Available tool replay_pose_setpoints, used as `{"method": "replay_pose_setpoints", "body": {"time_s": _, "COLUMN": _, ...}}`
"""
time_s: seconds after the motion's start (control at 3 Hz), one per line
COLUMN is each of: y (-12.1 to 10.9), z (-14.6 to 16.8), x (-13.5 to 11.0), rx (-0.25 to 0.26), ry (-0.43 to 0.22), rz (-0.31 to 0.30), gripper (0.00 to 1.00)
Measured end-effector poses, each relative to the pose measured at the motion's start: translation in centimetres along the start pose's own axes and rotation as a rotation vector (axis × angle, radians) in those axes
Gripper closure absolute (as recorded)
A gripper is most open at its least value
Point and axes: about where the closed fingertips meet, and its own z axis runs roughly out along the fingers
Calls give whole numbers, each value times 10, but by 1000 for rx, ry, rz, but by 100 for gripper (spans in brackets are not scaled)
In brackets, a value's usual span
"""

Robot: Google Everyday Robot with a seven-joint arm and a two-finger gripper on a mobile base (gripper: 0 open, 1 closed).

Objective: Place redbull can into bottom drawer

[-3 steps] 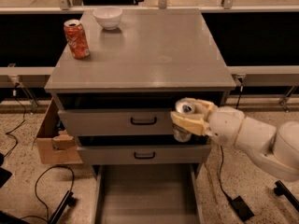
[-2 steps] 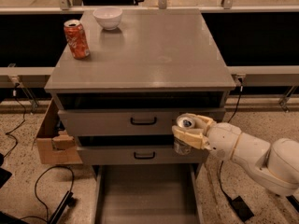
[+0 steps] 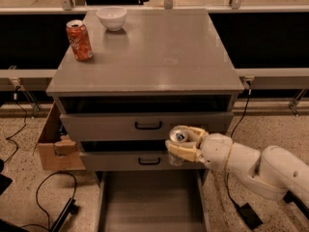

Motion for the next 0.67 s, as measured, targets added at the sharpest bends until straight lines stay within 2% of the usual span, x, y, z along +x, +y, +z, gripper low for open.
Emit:
{"method": "replay_pose_setpoints", "body": {"time_s": 0.33, "y": 32, "z": 25, "x": 54, "rx": -109, "ry": -36, "rz": -43, "gripper": 100}}
{"method": "replay_pose_setpoints", "body": {"time_s": 0.67, "y": 55, "z": 55, "x": 106, "rx": -182, "ry": -54, "rz": -66, "gripper": 100}}
